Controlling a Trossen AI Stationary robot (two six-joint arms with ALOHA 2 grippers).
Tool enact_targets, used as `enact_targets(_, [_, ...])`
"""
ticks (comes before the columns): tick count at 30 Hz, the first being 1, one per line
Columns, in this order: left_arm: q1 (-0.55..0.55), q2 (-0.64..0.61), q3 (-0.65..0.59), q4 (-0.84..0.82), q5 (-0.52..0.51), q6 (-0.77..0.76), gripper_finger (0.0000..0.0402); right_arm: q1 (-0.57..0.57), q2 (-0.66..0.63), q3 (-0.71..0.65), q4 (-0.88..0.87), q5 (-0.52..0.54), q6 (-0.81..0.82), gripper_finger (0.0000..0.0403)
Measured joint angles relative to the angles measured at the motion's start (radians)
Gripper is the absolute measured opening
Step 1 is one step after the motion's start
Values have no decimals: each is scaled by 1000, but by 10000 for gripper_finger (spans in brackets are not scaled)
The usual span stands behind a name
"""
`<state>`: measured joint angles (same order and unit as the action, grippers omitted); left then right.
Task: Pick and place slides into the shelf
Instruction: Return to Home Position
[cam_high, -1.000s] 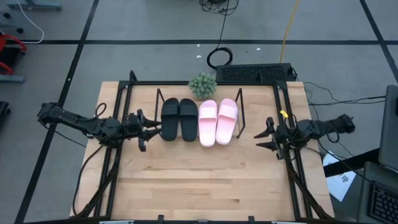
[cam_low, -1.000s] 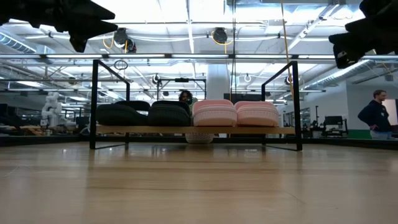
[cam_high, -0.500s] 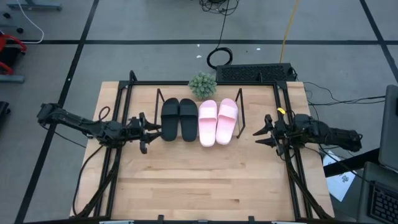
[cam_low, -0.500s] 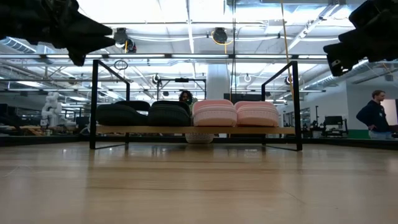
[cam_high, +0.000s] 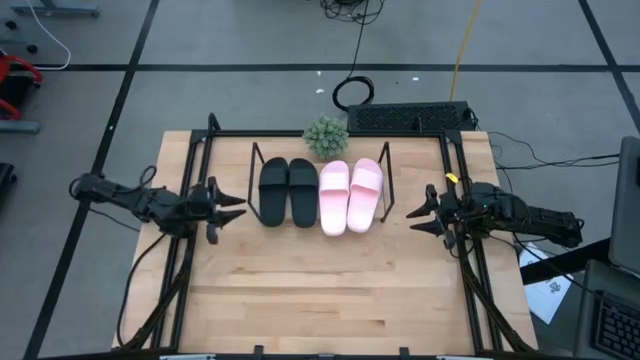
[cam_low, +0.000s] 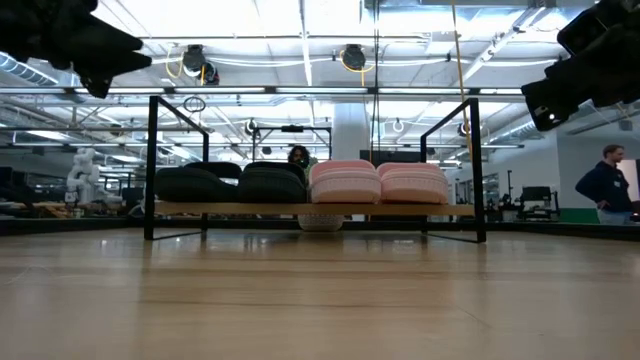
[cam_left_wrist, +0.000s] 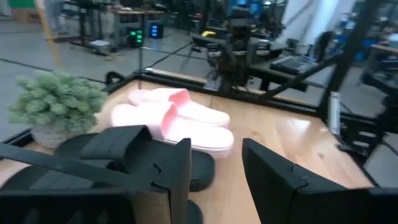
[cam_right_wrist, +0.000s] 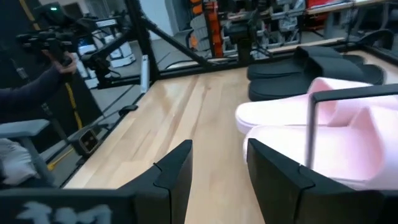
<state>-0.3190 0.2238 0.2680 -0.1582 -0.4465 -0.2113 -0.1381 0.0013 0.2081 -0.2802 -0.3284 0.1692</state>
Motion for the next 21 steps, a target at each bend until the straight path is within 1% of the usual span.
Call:
enact_targets(3, [-46,-48,-3,-52,0,-9,145,0,0,0,-1,-27,2,144])
enact_targets(5, [-77,-60,-22,-37,-12,-11,145,0,0,0,9,-38,2,144])
enact_targets(9, [-129,-62,-67,-15,-72,3,145,-8,0,0,30,-40,0,144])
enact_targets(14, [-161,-63,-84,-13,-160,28,145,-66,0,0,22,-40,-8,144])
enact_targets(17, [-160,-69,-84,-12,-180,34,145,-114,0,0,24,-49,-13,144])
enact_targets(21, [-158,-69,-88,-30,-159,15,145,-178,0,0,30,-166,-7,144])
